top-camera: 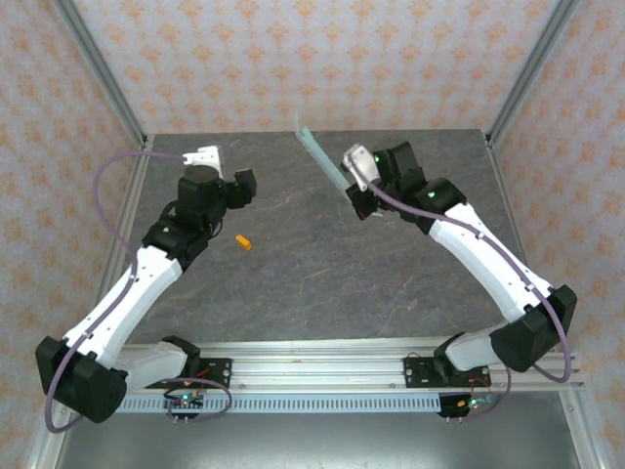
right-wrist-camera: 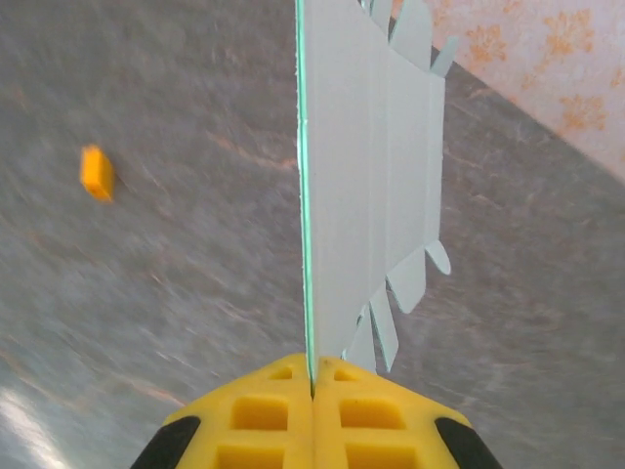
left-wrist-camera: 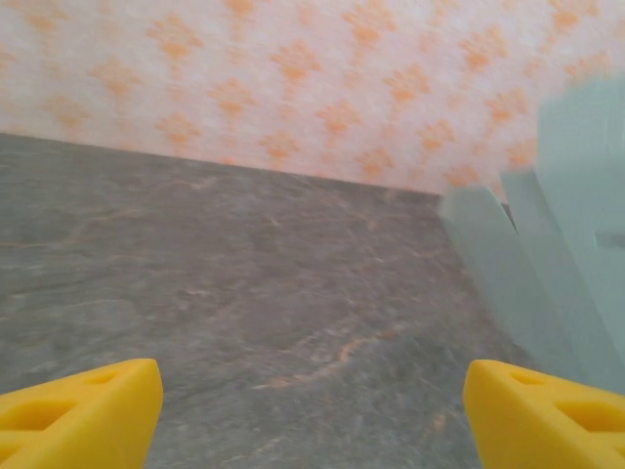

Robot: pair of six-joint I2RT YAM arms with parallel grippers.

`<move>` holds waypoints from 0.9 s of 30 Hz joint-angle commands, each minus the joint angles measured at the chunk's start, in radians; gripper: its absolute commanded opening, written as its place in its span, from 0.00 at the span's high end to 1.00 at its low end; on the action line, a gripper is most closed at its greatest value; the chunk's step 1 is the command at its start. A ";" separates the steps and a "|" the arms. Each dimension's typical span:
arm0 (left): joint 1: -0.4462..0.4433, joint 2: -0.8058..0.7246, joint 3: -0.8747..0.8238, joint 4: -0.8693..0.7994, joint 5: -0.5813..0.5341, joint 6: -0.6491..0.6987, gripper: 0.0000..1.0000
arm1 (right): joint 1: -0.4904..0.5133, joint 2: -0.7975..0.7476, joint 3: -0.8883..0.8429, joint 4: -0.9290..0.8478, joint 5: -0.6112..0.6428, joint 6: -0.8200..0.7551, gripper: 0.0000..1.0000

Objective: Fold the paper box

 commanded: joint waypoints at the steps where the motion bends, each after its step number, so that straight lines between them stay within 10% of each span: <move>1: 0.003 -0.054 -0.004 -0.055 -0.084 -0.022 0.19 | 0.013 -0.060 -0.075 0.089 0.113 -0.325 1.00; 5: 0.004 -0.031 0.075 -0.062 0.046 0.051 0.19 | 0.012 -0.049 -0.090 0.126 0.110 -0.529 1.00; 12: -0.004 0.017 0.135 -0.009 0.601 0.409 0.20 | -0.025 0.008 0.003 0.021 0.015 -0.683 1.00; 18: -0.045 0.034 0.137 -0.101 0.695 0.933 0.18 | -0.044 0.012 0.028 -0.056 0.000 -0.727 1.00; 27: -0.057 0.229 0.354 -0.371 0.724 1.323 0.17 | -0.044 0.020 0.045 -0.093 -0.022 -0.716 1.00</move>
